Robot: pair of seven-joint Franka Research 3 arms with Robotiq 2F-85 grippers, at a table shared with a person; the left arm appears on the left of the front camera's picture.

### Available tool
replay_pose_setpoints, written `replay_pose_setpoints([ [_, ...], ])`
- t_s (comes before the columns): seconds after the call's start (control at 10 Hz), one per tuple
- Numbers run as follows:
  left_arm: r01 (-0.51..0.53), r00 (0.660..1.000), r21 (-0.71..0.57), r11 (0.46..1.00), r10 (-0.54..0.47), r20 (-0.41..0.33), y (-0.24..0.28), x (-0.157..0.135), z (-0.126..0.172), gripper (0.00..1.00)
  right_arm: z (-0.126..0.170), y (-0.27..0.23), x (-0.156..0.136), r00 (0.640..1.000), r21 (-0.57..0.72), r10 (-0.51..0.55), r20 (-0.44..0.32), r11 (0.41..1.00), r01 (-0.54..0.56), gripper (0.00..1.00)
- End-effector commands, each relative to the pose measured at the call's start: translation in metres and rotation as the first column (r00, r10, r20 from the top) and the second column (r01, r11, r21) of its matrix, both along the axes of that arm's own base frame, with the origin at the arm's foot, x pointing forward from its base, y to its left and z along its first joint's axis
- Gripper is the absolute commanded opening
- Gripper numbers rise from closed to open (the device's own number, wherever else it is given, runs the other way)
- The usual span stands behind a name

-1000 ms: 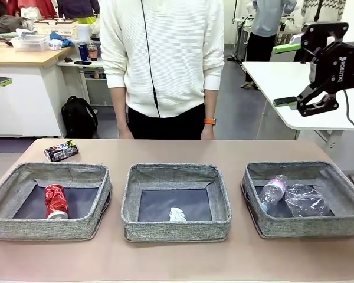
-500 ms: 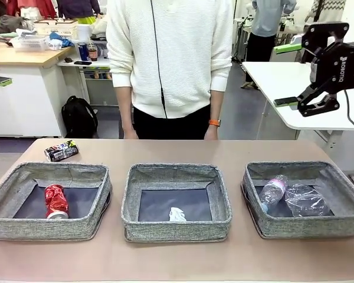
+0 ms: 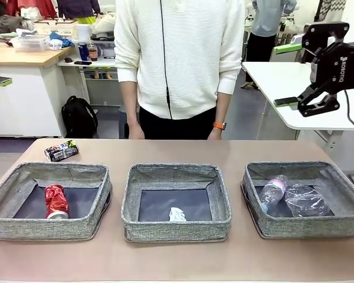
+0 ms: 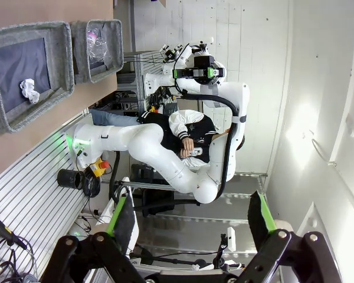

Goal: Sort the waste into the appropriate baskets.
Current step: Pick up the waste item pointed out by the person.

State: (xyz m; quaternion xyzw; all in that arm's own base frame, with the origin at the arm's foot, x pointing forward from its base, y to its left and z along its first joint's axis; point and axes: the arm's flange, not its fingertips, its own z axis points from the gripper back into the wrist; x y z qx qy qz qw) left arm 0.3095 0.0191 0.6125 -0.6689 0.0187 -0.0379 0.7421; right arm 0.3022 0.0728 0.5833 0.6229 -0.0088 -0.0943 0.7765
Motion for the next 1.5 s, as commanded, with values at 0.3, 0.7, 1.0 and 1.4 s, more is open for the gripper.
replay_pose_setpoints([
  [0.3,0.007,1.0,-0.023,1.0,-0.006,0.016,-0.0011,-0.0024,0.0002,1.0,0.001,-0.0022,0.0018,1.0,-0.012,0.013,0.018,1.0,-0.013,1.0],
  [0.7,0.007,1.0,-0.023,1.0,-0.006,0.016,-0.0011,-0.0024,0.0002,1.0,0.001,-0.0022,0.0018,1.0,-0.012,0.013,0.018,1.0,-0.013,1.0],
  [1.0,0.007,1.0,-0.023,1.0,-0.006,0.016,-0.0011,-0.0024,0.0002,1.0,0.001,-0.0022,0.0018,1.0,-0.012,0.013,0.018,1.0,-0.013,1.0],
  [1.4,0.007,1.0,-0.023,1.0,-0.006,0.016,-0.0011,-0.0024,0.0002,1.0,0.001,-0.0022,0.0018,1.0,-0.012,0.013,0.018,1.0,-0.013,1.0],
])
